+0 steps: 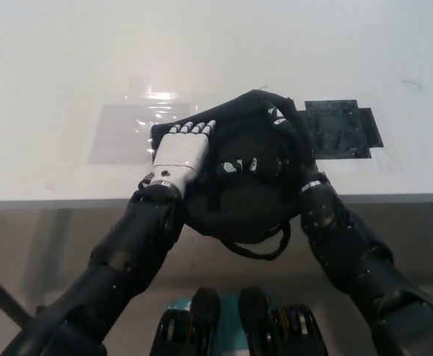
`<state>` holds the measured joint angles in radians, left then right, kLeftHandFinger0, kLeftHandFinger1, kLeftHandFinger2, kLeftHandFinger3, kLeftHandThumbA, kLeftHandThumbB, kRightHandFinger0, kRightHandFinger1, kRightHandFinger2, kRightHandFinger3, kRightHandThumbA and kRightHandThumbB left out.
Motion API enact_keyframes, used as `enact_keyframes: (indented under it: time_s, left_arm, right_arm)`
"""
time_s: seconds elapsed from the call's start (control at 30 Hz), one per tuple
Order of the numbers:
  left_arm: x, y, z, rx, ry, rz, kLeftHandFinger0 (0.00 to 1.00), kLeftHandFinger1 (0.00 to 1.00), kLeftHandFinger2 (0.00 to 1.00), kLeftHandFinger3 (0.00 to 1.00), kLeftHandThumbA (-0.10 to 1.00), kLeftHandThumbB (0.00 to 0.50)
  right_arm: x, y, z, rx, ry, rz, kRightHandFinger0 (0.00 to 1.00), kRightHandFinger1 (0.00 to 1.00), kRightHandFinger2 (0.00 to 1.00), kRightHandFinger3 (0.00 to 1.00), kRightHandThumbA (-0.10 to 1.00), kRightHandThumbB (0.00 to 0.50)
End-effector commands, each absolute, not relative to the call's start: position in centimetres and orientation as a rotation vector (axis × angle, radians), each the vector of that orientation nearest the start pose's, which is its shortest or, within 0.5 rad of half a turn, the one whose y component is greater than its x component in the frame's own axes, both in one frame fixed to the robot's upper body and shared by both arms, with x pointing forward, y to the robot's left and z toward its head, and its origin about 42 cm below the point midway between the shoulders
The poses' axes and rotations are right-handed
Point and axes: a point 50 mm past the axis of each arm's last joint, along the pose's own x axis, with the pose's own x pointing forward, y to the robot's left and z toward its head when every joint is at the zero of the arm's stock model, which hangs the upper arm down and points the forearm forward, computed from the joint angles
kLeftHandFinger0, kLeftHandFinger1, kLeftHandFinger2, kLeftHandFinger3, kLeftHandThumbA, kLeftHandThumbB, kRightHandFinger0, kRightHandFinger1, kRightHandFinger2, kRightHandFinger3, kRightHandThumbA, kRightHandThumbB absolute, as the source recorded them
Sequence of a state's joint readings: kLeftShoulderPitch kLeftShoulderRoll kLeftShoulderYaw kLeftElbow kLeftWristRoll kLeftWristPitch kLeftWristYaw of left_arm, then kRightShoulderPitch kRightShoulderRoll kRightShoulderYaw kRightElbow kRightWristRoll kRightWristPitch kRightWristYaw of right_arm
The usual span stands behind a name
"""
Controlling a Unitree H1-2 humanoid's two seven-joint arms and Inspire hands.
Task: A soft travel bag is kept infront of the robot in the middle of the desk and the robot uses both its hands to press it to reduce its size
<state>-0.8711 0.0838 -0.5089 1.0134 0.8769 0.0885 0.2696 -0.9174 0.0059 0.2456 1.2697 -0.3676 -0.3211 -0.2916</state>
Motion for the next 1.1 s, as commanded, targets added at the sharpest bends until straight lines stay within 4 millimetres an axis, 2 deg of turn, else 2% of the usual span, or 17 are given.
enact_keyframes:
  time_s: [0.0,0.17,0.33,0.43,0.53,0.6,0.7,0.73,0.8,0.83,0.87,0.93,0.97,1.07]
  left_arm:
    - [48.9,14.8,9.8,1.412,0.036,-0.263,1.0,1.0,1.0,1.0,1.0,0.083]
    - [48.7,15.0,8.8,1.434,0.065,-0.276,1.0,1.0,1.0,1.0,1.0,0.076]
    - [49.0,14.8,9.2,1.433,0.056,-0.279,1.0,1.0,1.0,1.0,1.0,0.07]
    - [49.4,14.8,9.8,1.435,0.045,-0.276,1.0,1.0,1.0,1.0,1.0,0.067]
    - [50.8,14.9,12.1,1.439,-0.008,-0.246,1.0,1.0,1.0,1.0,1.0,0.076]
    - [51.2,15.0,12.9,1.444,-0.022,-0.24,1.0,1.0,1.0,1.0,1.0,0.075]
    - [53.0,14.9,17.2,1.426,-0.134,-0.195,1.0,1.0,1.0,1.0,1.0,0.075]
    - [53.3,14.9,17.7,1.428,-0.142,-0.191,1.0,1.0,1.0,1.0,1.0,0.074]
    - [54.0,14.9,19.8,1.44,-0.174,-0.169,1.0,1.0,1.0,1.0,1.0,0.076]
    - [54.7,14.9,22.0,1.449,-0.216,-0.146,1.0,1.0,1.0,1.0,1.0,0.079]
    - [55.0,14.9,22.6,1.452,-0.222,-0.139,1.0,1.0,1.0,1.0,1.0,0.083]
    - [55.9,14.7,25.9,1.444,-0.258,-0.116,1.0,1.0,1.0,1.0,1.0,0.083]
    - [56.5,14.7,28.5,1.442,-0.288,-0.098,1.0,1.0,1.0,1.0,1.0,0.078]
    - [57.5,14.3,33.2,1.462,-0.352,-0.06,1.0,1.0,1.0,1.0,1.0,0.06]
  right_arm:
    - [48.2,-11.5,9.0,-0.905,0.016,0.211,1.0,1.0,1.0,1.0,1.0,0.216]
    - [48.0,-11.3,8.4,-1.13,0.038,0.255,1.0,1.0,1.0,1.0,1.0,0.237]
    - [48.5,-11.3,8.9,-1.198,0.043,0.262,1.0,1.0,1.0,1.0,1.0,0.25]
    - [49.0,-11.3,9.6,-1.189,0.024,0.248,1.0,1.0,1.0,1.0,1.0,0.248]
    - [50.3,-11.6,11.7,-1.15,-0.015,0.217,1.0,1.0,1.0,1.0,1.0,0.241]
    - [50.7,-11.6,12.3,-1.142,-0.028,0.209,1.0,1.0,1.0,1.0,1.0,0.235]
    - [52.7,-12.3,15.7,-1.13,-0.101,0.159,1.0,1.0,1.0,1.0,1.0,0.223]
    - [52.9,-12.3,16.2,-1.129,-0.105,0.155,1.0,1.0,1.0,1.0,1.0,0.221]
    - [53.7,-12.4,17.8,-1.114,-0.131,0.136,1.0,1.0,1.0,1.0,1.0,0.238]
    - [54.6,-12.6,19.6,-1.107,-0.158,0.116,1.0,1.0,1.0,1.0,1.0,0.242]
    - [54.8,-12.7,20.2,-1.107,-0.162,0.112,1.0,1.0,1.0,1.0,1.0,0.252]
    - [55.9,-13.0,22.8,-1.079,-0.204,0.086,1.0,1.0,1.0,1.0,1.0,0.237]
    - [56.6,-13.2,24.9,-1.069,-0.232,0.07,1.0,1.0,1.0,1.0,1.0,0.233]
    - [57.8,-13.3,29.3,-1.052,-0.321,0.023,1.0,1.0,1.0,1.0,1.0,0.217]
